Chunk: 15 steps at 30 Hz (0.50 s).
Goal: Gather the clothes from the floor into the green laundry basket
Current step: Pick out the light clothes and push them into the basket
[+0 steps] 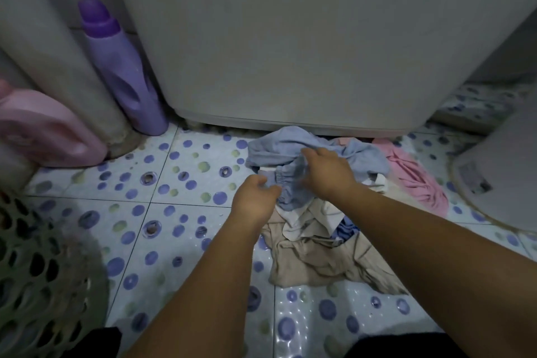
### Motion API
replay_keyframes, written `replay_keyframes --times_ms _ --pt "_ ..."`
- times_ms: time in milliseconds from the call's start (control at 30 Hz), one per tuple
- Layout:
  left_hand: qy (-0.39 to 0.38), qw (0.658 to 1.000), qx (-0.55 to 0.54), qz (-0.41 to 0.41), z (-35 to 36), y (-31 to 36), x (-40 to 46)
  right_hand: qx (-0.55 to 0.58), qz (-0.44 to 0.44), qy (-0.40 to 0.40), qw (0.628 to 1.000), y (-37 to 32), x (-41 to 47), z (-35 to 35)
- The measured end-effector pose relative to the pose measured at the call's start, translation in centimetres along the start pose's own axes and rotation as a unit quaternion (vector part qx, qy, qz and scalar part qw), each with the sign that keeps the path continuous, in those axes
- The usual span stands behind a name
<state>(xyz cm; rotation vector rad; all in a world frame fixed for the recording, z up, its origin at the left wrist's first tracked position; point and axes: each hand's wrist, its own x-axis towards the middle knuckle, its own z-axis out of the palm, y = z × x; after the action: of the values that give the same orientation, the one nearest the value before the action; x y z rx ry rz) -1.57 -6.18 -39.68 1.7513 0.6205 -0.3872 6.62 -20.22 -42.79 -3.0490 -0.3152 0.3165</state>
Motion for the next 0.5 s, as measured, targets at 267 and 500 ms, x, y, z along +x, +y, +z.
replay_keyframes --times_ms 267,500 --pt "0.022 0.984 -0.147 -0.098 -1.2 -2.5 2.0 0.05 0.133 -0.08 0.987 -0.5 3.8 0.8" --pt "-0.054 0.964 -0.219 -0.142 -1.1 -1.5 0.2 0.078 -0.01 0.054 0.995 -1.1 -0.5 -0.6"
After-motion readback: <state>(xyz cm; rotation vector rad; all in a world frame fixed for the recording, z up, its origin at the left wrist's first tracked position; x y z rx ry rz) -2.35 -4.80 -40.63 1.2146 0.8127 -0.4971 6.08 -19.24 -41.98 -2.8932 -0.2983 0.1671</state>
